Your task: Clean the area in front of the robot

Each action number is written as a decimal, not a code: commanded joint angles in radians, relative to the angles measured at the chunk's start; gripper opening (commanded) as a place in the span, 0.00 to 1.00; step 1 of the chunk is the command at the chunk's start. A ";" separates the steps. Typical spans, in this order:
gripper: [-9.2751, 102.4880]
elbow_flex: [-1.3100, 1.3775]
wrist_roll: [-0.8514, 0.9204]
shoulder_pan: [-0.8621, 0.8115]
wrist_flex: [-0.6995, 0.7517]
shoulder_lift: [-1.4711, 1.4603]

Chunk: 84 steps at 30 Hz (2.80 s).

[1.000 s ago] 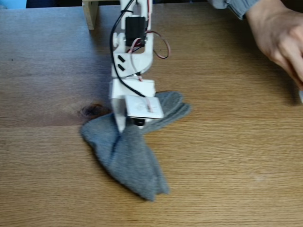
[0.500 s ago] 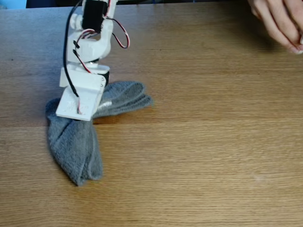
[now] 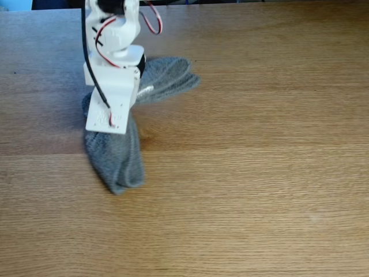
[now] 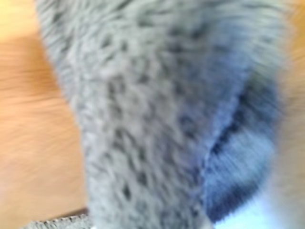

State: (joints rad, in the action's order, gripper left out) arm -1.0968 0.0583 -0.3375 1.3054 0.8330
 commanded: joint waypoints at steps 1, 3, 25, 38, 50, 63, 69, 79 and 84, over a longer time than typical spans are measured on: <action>0.08 0.029 -0.017 -0.026 0.034 0.328; 0.08 0.029 -0.003 -0.067 0.052 0.394; 0.08 -0.313 0.295 -0.709 0.034 0.388; 0.08 -1.017 0.407 -0.670 -0.463 0.621; 0.43 -1.178 0.342 -0.607 -0.815 0.796; 0.09 -1.190 0.069 -0.167 -0.442 1.157; 0.08 -1.190 -0.152 0.038 -0.350 1.192; 0.08 -1.193 -0.247 0.250 -0.290 1.385; 0.08 -1.270 -0.242 0.344 -0.138 1.681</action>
State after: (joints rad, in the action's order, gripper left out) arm -2.3332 -0.1841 -0.0430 1.1213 2.2734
